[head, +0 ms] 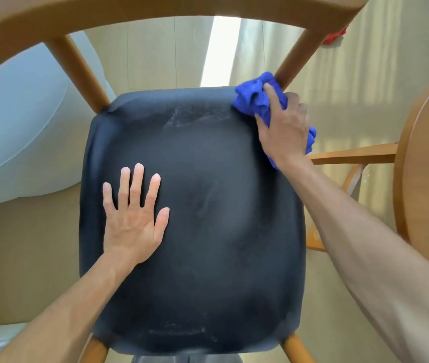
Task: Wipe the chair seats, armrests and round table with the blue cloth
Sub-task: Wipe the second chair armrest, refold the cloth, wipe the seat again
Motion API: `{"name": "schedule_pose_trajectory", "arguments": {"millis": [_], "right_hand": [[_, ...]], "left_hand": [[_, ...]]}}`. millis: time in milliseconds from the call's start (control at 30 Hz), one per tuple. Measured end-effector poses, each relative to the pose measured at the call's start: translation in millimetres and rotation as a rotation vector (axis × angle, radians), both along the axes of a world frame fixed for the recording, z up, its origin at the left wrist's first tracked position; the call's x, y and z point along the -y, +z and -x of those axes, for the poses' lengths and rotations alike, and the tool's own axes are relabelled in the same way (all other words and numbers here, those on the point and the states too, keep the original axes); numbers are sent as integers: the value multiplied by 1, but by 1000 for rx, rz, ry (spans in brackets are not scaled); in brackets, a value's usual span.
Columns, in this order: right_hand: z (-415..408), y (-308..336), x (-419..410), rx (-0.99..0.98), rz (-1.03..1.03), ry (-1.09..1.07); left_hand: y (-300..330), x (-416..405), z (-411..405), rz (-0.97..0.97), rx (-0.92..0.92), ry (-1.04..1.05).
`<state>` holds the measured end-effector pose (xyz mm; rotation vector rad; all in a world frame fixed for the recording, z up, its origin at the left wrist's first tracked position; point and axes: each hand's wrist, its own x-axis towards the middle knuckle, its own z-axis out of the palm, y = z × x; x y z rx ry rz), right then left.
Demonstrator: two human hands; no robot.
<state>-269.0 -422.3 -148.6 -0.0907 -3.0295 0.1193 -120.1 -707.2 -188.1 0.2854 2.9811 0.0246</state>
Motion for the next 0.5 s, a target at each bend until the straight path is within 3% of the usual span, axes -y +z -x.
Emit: {"name": "schedule_pose_trajectory", "arguments": {"millis": [67, 167, 200, 300, 333, 400, 433, 500], "right_hand": [[-32, -1, 14, 16, -23, 16], [-170, 7, 41, 77, 175, 412], [-216, 14, 47, 140, 216, 544], [-280, 19, 45, 412, 284, 661], [-272, 19, 39, 412, 257, 825], [-220, 18, 31, 215, 170, 1100], [-180, 17, 29, 117, 157, 1030], [-95, 9, 29, -73, 104, 652]], "left_hand": [[0, 0, 0, -7, 7, 8], [4, -1, -2, -10, 20, 10], [5, -1, -2, -11, 25, 5], [8, -2, -2, -4, 46, 4], [9, -2, -1, -10, 52, 9], [10, -2, 0, -25, 53, 20], [11, -2, 2, -31, 54, 18], [12, -2, 3, -60, 54, 33]]}}
